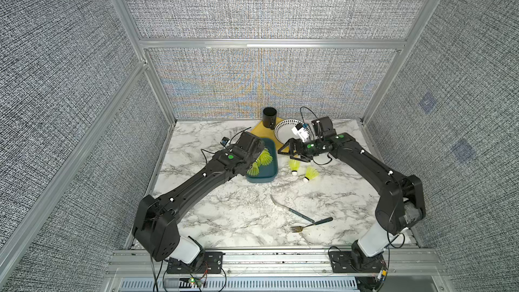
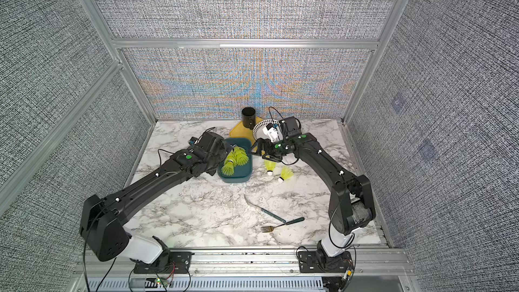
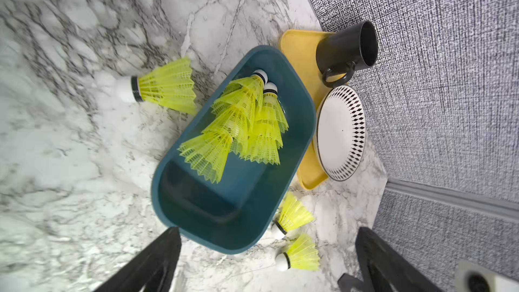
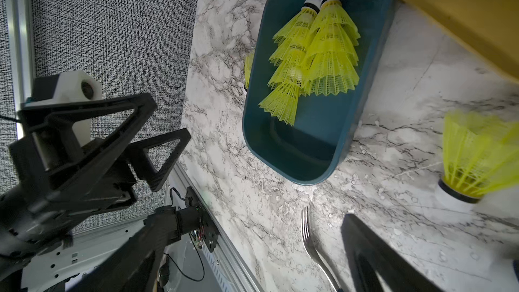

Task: Put the shuttlecocks into the storage box
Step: Pick up the shuttlecock at the center of the board.

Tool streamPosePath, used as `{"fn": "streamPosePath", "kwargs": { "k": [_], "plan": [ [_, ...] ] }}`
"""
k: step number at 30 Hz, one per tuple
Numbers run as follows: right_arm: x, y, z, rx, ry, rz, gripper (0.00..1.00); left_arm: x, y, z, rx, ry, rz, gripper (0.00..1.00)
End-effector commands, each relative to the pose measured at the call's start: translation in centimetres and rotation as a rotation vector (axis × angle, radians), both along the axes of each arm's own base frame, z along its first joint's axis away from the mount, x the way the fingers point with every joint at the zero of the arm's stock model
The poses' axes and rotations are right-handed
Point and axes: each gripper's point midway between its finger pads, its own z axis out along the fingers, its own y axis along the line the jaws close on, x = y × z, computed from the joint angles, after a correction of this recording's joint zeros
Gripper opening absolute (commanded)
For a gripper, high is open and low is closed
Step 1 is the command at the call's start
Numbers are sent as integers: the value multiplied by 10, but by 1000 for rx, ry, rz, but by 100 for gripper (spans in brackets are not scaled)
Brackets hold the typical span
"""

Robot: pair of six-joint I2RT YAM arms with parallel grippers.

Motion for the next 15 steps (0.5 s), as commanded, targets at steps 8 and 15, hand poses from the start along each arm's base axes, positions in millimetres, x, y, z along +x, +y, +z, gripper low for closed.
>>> {"fn": "streamPosePath", "kwargs": {
  "k": [8, 15],
  "plan": [
    [25, -31, -35, -265, -40, -30, 88, -39, -42, -5, 23, 10, -552, 100],
    [44, -56, -60, -355, -28, -26, 79, -57, -65, -7, -67, -25, -722, 100]
  ]
}}
